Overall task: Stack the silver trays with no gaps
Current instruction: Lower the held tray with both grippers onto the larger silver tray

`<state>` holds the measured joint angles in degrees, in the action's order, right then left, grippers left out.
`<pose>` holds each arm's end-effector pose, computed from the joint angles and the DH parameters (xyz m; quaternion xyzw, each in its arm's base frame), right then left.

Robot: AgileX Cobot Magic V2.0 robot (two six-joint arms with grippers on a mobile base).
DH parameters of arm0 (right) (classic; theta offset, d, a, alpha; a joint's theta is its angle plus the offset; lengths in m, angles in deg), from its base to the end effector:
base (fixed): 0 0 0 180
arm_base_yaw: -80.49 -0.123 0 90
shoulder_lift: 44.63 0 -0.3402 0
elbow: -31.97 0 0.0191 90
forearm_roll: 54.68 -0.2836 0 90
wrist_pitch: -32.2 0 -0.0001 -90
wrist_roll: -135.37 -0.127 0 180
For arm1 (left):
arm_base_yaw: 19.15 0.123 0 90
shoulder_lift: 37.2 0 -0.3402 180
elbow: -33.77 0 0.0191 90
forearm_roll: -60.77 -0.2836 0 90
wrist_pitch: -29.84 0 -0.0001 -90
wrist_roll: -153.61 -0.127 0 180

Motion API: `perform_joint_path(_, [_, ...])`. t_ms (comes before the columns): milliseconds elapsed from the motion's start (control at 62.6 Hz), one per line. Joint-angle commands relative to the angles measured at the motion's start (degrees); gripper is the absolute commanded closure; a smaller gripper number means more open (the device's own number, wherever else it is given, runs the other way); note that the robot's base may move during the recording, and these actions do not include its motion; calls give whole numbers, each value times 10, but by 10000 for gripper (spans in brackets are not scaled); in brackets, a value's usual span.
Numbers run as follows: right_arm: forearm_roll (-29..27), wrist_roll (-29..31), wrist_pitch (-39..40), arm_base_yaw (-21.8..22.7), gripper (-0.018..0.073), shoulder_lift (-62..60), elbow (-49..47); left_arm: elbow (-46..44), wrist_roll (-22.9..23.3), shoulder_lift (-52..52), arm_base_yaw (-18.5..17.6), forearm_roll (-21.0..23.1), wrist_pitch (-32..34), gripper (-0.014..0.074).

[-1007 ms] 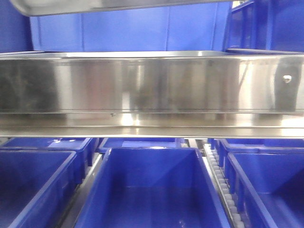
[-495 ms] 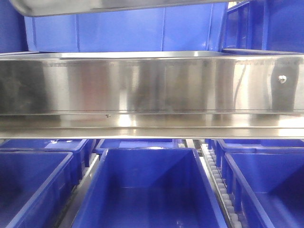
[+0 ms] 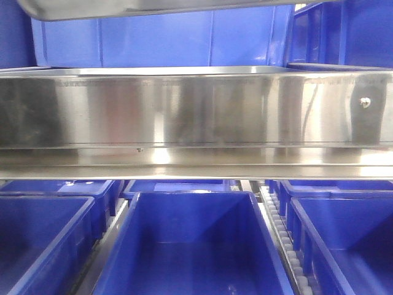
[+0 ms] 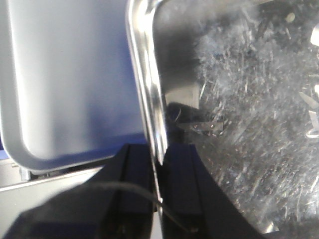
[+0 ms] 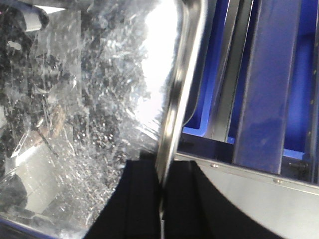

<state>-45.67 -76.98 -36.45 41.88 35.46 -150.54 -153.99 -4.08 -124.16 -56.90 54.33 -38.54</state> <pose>0.2339 0.1631 0.4336 -0.0582 0.9522 0.1043 0.2812 0.2649 -0.1884 0.4281 0.1340 0.9493 -0.0911 0.2693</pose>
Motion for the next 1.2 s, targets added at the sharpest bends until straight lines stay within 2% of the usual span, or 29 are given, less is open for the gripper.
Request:
perform_joint_path(0, [20,16,48,2,503,-21,-18,-27,-18,16,3,-29,15,645])
perform_joint_path(208, [18,16,71,17,503,18,-59,-80,-48,-13,45,-27,12,645])
perform_joint_path(527, [17,17,87,54,503,142,-117,-134,-64,-93,112,-27,15,644])
perform_joint_path(703, [18,17,114,62,502,192,-117,-134,-78,-143,123,-17,12,640])
perform_joint_path(815, [23,17,122,63,489,202,-117,-134,-78,-158,123,-16,11,594])
perform_joint_path(911, [25,17,127,63,396,203,-117,-134,-78,-164,123,-15,11,492])
perform_joint_path(1119, [35,17,127,63,-55,203,-117,-134,-78,-164,123,-15,10,169])
perform_joint_path(1151, [35,17,125,63,-90,202,-117,-135,-78,-163,123,-15,8,136])
perform_joint_path(1183, [35,17,123,63,-77,199,-117,-136,-78,-161,123,-14,4,106])
